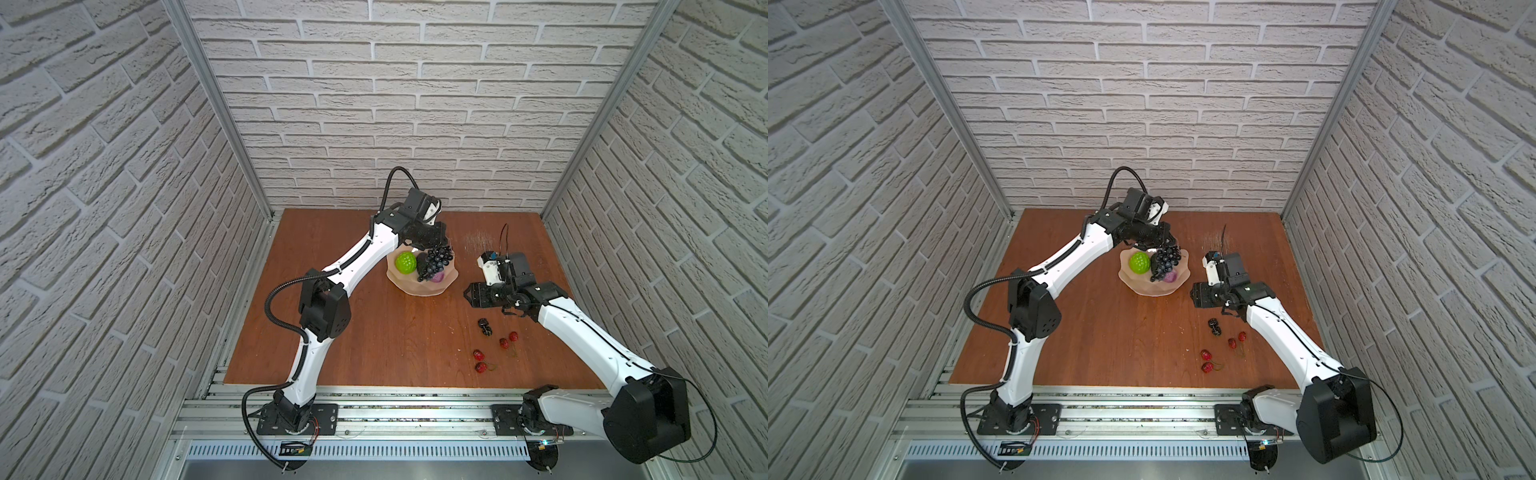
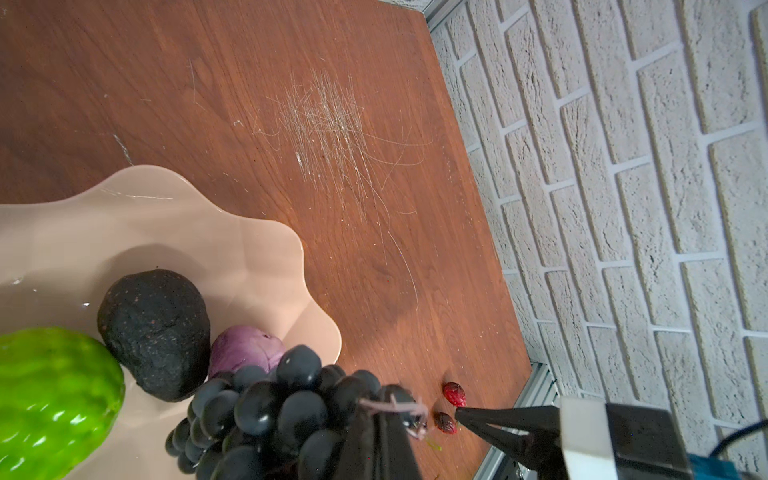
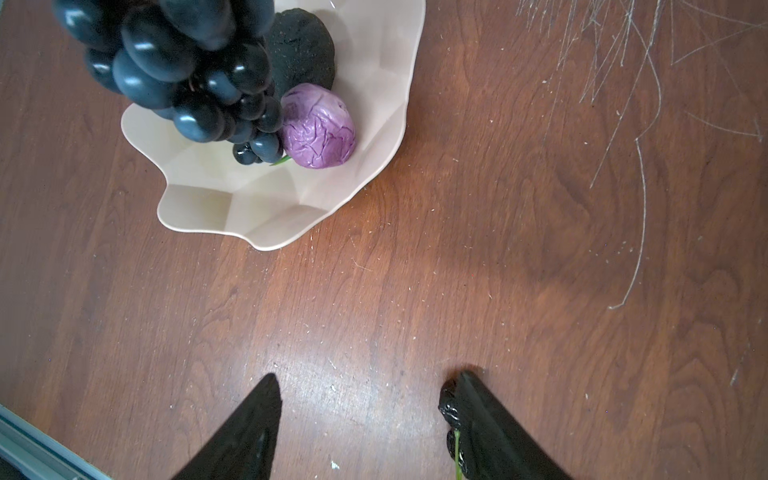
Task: Place and organize the fake fruits in the fruit bowl
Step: 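Lift the grape bunch with the left gripper and carry it over the bowl, then lower the grapes into the bowl nearest the robot and release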
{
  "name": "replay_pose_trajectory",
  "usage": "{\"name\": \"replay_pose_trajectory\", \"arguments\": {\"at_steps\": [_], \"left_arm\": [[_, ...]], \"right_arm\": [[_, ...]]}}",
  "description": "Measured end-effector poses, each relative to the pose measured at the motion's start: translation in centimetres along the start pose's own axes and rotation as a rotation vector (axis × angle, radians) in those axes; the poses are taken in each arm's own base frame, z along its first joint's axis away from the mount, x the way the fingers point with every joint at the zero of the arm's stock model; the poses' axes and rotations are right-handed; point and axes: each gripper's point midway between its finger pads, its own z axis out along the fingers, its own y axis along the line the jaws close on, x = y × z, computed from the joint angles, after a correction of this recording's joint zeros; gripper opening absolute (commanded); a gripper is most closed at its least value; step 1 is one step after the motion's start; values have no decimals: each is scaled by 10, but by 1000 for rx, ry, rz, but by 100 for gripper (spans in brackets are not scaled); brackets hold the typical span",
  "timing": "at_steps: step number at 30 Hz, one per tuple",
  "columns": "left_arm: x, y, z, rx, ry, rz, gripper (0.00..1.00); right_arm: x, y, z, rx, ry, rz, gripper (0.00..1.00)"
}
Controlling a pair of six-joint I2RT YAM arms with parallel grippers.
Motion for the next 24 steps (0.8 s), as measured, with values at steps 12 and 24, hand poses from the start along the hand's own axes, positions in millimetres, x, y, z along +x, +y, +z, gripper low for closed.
{"name": "replay_pose_trajectory", "arguments": {"at_steps": [12,24], "left_arm": [[35,23,26,10,63,-71,0],[28,21,15,75,6,-96,0]], "right_arm": [[3,-1,1,1,6,1,68],[3,-1,1,0,3,0,69]]}}
